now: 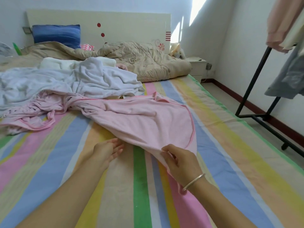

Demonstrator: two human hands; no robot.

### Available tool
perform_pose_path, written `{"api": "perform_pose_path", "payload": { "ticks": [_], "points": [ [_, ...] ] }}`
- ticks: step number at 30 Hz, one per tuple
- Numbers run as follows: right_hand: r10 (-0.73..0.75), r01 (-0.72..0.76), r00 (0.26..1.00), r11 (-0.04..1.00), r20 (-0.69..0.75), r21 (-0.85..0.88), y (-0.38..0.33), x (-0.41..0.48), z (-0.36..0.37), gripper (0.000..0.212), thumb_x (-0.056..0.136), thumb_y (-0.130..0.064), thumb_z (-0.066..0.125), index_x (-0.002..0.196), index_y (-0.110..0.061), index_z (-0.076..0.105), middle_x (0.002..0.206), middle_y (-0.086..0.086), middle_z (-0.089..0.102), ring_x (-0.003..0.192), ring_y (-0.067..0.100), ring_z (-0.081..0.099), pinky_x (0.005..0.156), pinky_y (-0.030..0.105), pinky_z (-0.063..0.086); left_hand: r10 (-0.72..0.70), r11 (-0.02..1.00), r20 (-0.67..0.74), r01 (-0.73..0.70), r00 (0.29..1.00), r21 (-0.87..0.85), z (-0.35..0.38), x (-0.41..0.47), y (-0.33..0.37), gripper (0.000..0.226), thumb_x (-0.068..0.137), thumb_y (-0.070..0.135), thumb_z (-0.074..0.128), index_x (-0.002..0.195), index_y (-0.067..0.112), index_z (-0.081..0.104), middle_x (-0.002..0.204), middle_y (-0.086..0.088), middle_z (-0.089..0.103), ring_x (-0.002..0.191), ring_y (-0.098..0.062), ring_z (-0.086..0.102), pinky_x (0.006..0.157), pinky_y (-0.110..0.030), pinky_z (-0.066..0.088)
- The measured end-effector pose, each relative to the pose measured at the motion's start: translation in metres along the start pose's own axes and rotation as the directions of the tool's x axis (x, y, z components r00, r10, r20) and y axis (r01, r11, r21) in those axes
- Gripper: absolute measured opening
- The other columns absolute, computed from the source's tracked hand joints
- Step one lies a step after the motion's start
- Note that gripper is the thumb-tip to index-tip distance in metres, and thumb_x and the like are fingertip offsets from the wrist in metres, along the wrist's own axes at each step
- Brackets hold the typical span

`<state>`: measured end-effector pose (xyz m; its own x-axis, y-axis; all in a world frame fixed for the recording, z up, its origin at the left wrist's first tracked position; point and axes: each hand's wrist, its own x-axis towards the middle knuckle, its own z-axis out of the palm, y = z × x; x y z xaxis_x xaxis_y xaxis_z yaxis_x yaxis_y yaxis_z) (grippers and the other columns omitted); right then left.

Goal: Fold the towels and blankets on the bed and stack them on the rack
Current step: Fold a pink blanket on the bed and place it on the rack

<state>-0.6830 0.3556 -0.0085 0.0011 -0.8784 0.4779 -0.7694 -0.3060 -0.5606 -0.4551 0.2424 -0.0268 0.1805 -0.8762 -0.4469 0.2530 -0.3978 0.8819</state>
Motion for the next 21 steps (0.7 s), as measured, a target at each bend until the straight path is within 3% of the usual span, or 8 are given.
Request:
{"api": "perform_pose_path", "payload": {
  "ticks": [3, 7, 11, 17, 21],
  "points": [
    [0.079, -0.072, 0.996, 0.987, -0.048, 0.141, 0.005, 0.001, -0.009, 0.012, 0.090, -0.037, 0.050, 0.085, -0.031, 0.060, 0.053, -0.015, 0.051, 0.053, 0.008, 0.049, 0.054, 0.023, 0.041, -0.075, 0.997, 0.056, 0.074, 0.996, 0.021, 0.011, 0.002, 0.003, 0.037, 0.098, -0.009, 0.030, 0.128, -0.002, 0.051, 0.095, -0.012, 0.065, 0.080, -0.021, 0.065, 0.073, -0.032, 0.053],
    [0.140, -0.108, 0.980, 0.972, -0.144, 0.210, 0.017, 0.005, -0.021, 0.013, 0.091, -0.035, 0.053, 0.081, -0.028, 0.060, 0.060, -0.010, 0.056, 0.058, 0.008, 0.053, 0.056, 0.022, 0.041, -0.152, 0.988, 0.143, 0.153, 0.978, 0.000, 0.026, 0.004, 0.010, 0.033, 0.105, 0.006, 0.033, 0.132, -0.005, 0.047, 0.118, -0.020, 0.063, 0.112, -0.031, 0.062, 0.082, -0.037, 0.051],
    [0.199, -0.155, 0.974, 0.934, -0.110, 0.323, 0.021, 0.007, -0.025, 0.016, 0.093, -0.027, 0.056, 0.078, -0.025, 0.061, 0.060, -0.010, 0.055, 0.059, 0.005, 0.051, 0.056, 0.016, 0.037, -0.167, 0.970, 0.213, 0.199, 0.963, -0.138, 0.041, 0.009, 0.016, 0.025, 0.104, 0.012, 0.039, 0.120, -0.002, 0.052, 0.099, -0.021, 0.063, 0.087, -0.029, 0.065, 0.077, -0.039, 0.054],
    [0.266, -0.199, 0.960, 0.869, -0.089, 0.452, 0.023, 0.010, -0.029, 0.018, 0.094, -0.025, 0.057, 0.079, -0.019, 0.064, 0.066, 0.007, 0.058, 0.060, 0.007, 0.050, 0.057, 0.023, 0.039, -0.132, 0.880, 0.307, 0.254, 0.942, -0.401, 0.062, 0.021, 0.020, 0.028, 0.100, 0.027, 0.045, 0.112, 0.007, 0.061, 0.111, -0.018, 0.062, 0.105, -0.034, 0.060, 0.092, -0.047, 0.050],
    [0.296, -0.230, 0.950, 0.875, -0.095, 0.426, 0.034, 0.008, -0.031, 0.024, 0.086, -0.040, 0.053, 0.078, -0.021, 0.064, 0.068, 0.017, 0.056, 0.061, 0.024, 0.050, 0.057, 0.033, 0.041, -0.116, 0.844, 0.173, 0.189, 0.978, -0.501, 0.057, 0.034, 0.014, 0.025, 0.094, 0.035, 0.056, 0.104, 0.013, 0.063, 0.099, -0.009, 0.065, 0.088, -0.023, 0.063, 0.071, -0.036, 0.055]
  ]
}}
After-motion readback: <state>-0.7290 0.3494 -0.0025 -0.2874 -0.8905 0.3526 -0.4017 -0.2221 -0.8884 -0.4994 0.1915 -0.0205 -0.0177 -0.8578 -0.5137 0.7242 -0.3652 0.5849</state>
